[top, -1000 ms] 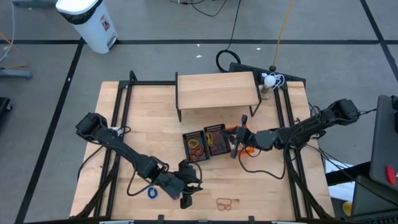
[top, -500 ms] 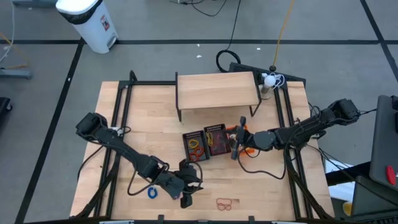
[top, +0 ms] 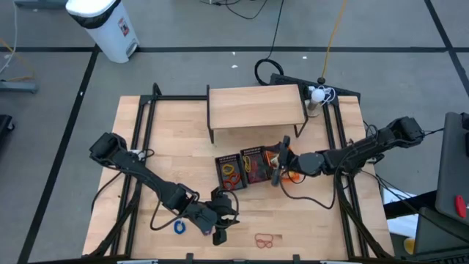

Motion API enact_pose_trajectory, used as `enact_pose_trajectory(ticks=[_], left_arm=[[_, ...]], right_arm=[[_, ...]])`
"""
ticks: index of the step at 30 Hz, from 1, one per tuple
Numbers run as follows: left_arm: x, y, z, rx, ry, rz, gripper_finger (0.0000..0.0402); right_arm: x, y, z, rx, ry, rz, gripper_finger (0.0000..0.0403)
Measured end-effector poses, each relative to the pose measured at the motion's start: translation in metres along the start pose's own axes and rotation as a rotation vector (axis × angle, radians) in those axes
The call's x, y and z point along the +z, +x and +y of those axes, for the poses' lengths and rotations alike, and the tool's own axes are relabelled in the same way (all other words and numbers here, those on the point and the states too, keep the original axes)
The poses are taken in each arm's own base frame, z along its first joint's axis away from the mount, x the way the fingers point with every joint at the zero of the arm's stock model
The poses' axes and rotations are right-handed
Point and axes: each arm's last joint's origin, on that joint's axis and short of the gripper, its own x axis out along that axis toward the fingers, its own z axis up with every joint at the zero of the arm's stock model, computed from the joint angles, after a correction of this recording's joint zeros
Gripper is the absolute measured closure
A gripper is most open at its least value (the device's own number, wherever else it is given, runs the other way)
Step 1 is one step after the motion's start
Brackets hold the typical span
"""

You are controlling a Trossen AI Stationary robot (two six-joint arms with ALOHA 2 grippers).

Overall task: Pick & Place Office Desk Supplies
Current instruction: Put the orange rubber band into the right black bin

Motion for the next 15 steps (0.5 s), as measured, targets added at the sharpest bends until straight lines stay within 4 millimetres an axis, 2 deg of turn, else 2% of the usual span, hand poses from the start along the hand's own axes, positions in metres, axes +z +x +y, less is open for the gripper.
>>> enact_pose_trajectory(ticks=[4,9,15], left_arm=[[0.0,0.0,-0.001,-0.002,0.001,0.0,0.0277],[0.0,0.0,-0.001,-0.002,0.001,0.001,0.0277],[0.0,0.0,-0.001,-0.002,0.002,0.001,0.0277]], right_arm=[[-0.003,0.003,-0.005,-0.025,0.065,0.034,0.0127],[-0.01,0.006,-0.015,-0.079,0.197,0.097,0.0141],[-0.013,0.009,-0.019,-0.029,0.319,0.143,0.0156]])
